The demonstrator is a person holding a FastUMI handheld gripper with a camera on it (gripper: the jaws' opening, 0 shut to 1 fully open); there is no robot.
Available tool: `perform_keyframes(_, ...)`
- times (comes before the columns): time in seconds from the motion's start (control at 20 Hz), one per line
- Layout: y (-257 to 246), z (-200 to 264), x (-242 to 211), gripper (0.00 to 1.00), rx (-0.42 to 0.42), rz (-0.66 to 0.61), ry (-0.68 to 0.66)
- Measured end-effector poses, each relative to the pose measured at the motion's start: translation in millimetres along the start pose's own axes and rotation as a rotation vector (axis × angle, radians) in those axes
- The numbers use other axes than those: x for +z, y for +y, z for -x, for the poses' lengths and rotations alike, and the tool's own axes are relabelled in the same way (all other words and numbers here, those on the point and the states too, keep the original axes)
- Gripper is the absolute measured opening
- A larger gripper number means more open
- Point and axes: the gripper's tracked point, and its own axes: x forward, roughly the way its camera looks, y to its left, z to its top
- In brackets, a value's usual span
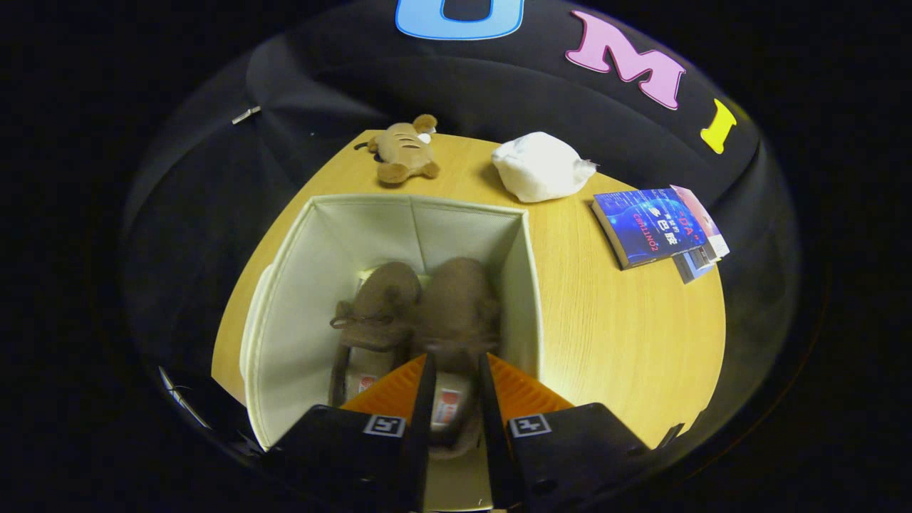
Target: Open the storage box then place both shoes into the box .Put the left shoe in first, then the right shoe, with the right side of both shoes facing outward in a uniform manner.
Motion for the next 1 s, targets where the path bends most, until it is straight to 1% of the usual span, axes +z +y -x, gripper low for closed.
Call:
perform_keyframes(0.1, 13, 3, -1, 0.71, 0.042, 0.014, 0.009)
perform_keyframes(0.15, 16, 5, -1, 0.9, 0.046, 0.034, 0.005)
perform_keyframes(0.2, 16, 7, -2, 0.96, 0.04, 0.063, -0.005)
perform_keyframes(0.25, 17, 9, -1, 0.99, 0.039, 0.088, -0.017)
perform_keyframes(0.4, 23, 19, -1, 0.99, 0.069, 0.113, -0.051)
perform_keyframes(0.65, 20, 49, 12, 0.99, 0.179, 0.092, -0.162)
perform_keyframes(0.8, -6, 72, 20, 0.99, 0.199, 0.082, -0.245)
perform_keyframes(1.0, -61, 99, 28, 0.99, 0.162, 0.094, -0.339)
